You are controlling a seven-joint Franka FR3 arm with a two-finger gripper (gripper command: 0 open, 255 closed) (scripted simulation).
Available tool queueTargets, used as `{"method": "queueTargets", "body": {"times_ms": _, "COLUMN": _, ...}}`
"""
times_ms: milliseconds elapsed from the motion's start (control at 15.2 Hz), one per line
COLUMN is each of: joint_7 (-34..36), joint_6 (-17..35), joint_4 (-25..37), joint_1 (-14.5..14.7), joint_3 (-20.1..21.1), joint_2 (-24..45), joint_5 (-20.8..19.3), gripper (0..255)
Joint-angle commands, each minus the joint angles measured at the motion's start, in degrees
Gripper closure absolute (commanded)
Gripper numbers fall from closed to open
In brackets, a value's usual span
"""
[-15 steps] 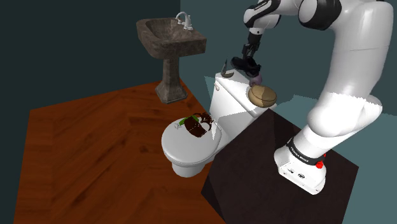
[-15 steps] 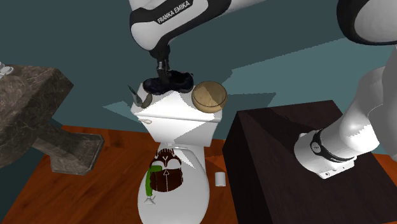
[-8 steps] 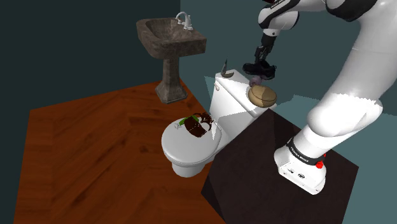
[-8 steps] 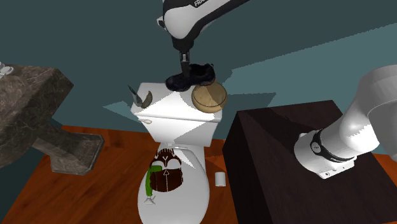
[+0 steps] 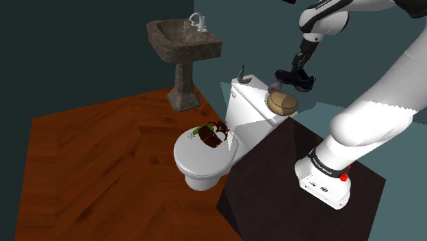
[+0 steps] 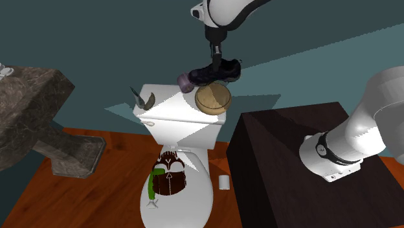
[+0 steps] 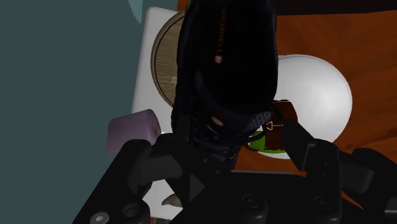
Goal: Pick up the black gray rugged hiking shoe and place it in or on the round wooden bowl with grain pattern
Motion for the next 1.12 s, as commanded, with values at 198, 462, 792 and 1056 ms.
{"method": "queueTargets", "body": {"times_ms": 198, "joint_7": -0.99, "joint_6": 3.3, "joint_4": -3.57, "joint_1": -0.52, "joint_3": -0.52, "joint_2": -0.41, "joint_5": -0.17, "gripper": 255}}
{"method": "queueTargets", "body": {"times_ms": 462, "joint_7": -1.76, "joint_6": 6.32, "joint_4": -4.63, "joint_1": -0.63, "joint_3": -0.44, "joint_2": 1.72, "joint_5": 0.98, "gripper": 255}}
{"method": "queueTargets", "body": {"times_ms": 792, "joint_7": -2.91, "joint_6": 10.03, "joint_4": -5.66, "joint_1": -0.86, "joint_3": -0.17, "joint_2": 4.65, "joint_5": 2.69, "gripper": 255}}
{"method": "queueTargets", "body": {"times_ms": 1056, "joint_7": -3.98, "joint_6": 12.93, "joint_4": -6.24, "joint_1": -1.15, "joint_3": 0.23, "joint_2": 7.19, "joint_5": 4.28, "gripper": 255}}
